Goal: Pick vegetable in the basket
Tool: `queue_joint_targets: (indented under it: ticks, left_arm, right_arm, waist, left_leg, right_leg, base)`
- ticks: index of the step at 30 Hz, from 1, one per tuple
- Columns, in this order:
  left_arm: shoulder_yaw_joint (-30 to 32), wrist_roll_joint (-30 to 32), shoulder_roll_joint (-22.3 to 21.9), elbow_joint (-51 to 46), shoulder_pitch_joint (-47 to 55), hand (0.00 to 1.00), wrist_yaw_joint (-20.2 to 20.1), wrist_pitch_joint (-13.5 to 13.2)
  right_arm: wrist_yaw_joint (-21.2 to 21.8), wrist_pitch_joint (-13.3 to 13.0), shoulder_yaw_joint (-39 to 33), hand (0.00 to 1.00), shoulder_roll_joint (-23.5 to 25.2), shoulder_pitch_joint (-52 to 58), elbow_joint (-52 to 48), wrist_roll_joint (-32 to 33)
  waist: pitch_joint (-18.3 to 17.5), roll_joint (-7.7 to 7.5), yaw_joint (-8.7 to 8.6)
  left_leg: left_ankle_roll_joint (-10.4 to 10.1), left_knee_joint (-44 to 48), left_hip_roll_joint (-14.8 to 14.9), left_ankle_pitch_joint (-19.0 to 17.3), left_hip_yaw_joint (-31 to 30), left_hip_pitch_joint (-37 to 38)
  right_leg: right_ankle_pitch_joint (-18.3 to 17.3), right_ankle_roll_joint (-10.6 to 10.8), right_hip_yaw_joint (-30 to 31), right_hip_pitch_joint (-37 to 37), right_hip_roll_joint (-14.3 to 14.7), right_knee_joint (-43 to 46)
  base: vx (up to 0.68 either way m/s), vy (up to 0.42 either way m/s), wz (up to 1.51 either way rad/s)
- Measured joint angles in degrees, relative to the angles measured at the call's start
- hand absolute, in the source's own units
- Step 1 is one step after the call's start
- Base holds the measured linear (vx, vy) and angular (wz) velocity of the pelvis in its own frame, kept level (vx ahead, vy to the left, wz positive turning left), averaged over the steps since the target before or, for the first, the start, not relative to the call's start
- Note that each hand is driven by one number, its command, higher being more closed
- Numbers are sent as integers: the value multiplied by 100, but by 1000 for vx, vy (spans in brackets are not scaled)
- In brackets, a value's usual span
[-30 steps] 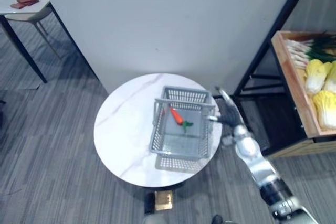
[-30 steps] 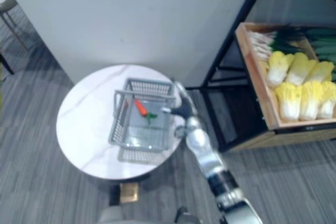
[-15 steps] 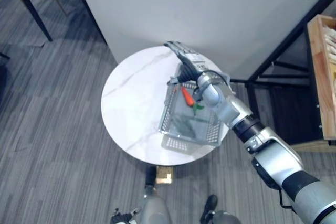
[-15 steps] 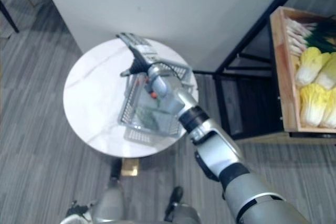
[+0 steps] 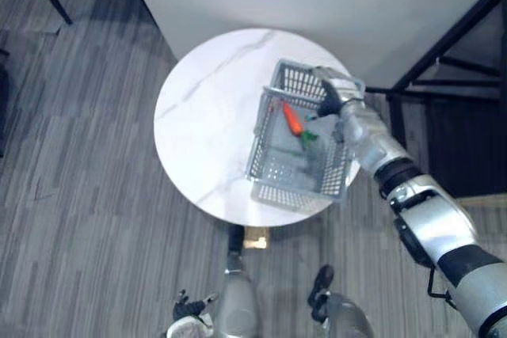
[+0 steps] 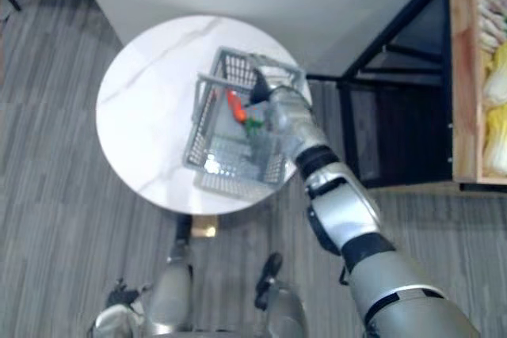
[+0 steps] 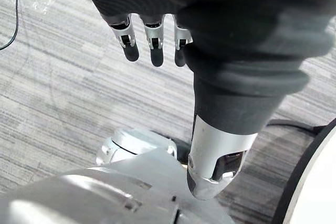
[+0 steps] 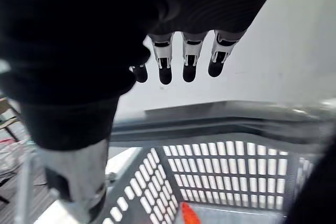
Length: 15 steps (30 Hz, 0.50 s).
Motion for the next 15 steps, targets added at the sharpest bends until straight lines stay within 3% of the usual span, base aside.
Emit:
queue_joint_targets:
  ticks: [15]
  left_arm:
    - [-619, -2, 172, 25, -144, 0, 45, -40]
  right_arm:
    - [-455, 34, -111, 0, -118, 75, 331, -228]
  waist:
    - [150, 150, -21]
  left_leg:
    - [26, -4, -54, 19, 175, -126]
  right_leg:
    - [0, 7, 201, -353, -90, 157]
  base:
    - [-3, -1, -6]
